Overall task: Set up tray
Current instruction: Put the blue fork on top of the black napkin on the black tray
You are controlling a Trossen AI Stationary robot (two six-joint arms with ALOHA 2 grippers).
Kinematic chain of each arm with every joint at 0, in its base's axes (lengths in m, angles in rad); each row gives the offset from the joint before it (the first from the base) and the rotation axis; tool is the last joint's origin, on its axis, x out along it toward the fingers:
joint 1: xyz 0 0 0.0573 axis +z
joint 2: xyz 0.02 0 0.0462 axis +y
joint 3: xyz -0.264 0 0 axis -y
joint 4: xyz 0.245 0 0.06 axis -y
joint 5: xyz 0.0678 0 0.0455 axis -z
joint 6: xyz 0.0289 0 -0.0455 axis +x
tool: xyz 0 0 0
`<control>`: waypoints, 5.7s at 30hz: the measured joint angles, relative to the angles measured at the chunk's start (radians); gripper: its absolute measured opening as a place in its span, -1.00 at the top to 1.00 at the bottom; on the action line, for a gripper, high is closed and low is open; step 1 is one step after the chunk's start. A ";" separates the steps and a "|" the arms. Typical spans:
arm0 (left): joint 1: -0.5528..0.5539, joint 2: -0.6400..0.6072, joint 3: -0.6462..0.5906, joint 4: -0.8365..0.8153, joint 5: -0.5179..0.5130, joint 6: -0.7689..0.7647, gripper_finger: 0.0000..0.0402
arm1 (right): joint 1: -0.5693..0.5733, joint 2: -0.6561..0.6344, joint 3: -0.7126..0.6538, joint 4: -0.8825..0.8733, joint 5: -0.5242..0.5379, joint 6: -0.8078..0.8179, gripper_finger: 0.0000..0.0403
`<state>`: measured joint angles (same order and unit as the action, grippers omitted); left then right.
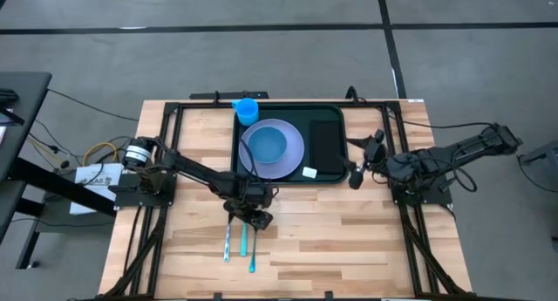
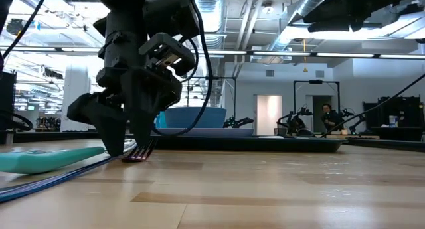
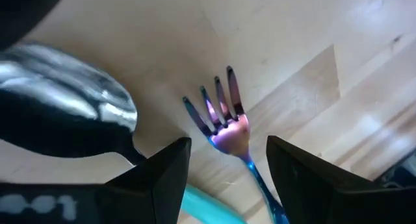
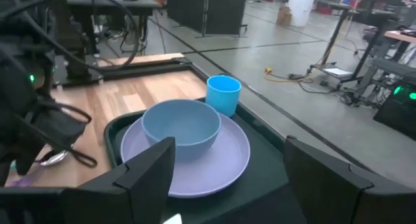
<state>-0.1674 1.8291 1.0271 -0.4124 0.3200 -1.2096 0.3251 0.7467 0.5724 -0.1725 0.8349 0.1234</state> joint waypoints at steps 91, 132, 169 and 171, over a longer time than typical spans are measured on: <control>-0.259 0.104 0.159 -0.099 -0.335 -0.280 0.28 | 0.022 0.000 0.000 -0.053 -0.107 0.027 -0.37; -0.258 0.265 0.403 -0.394 -0.281 -0.173 0.95 | 0.022 0.000 0.000 -0.056 -0.132 0.027 -0.37; -0.068 0.270 0.988 -0.792 -0.705 0.237 0.95 | 0.023 -0.085 0.000 -0.140 -0.281 0.061 -0.37; -0.067 0.270 1.018 -0.790 -0.758 0.269 0.95 | 0.023 -0.074 0.000 -0.135 -0.288 0.087 -0.37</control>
<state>-0.2340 2.0995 2.0448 -1.2029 -0.4383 -0.9410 0.3477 0.6731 0.5728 -0.3072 0.5472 0.2103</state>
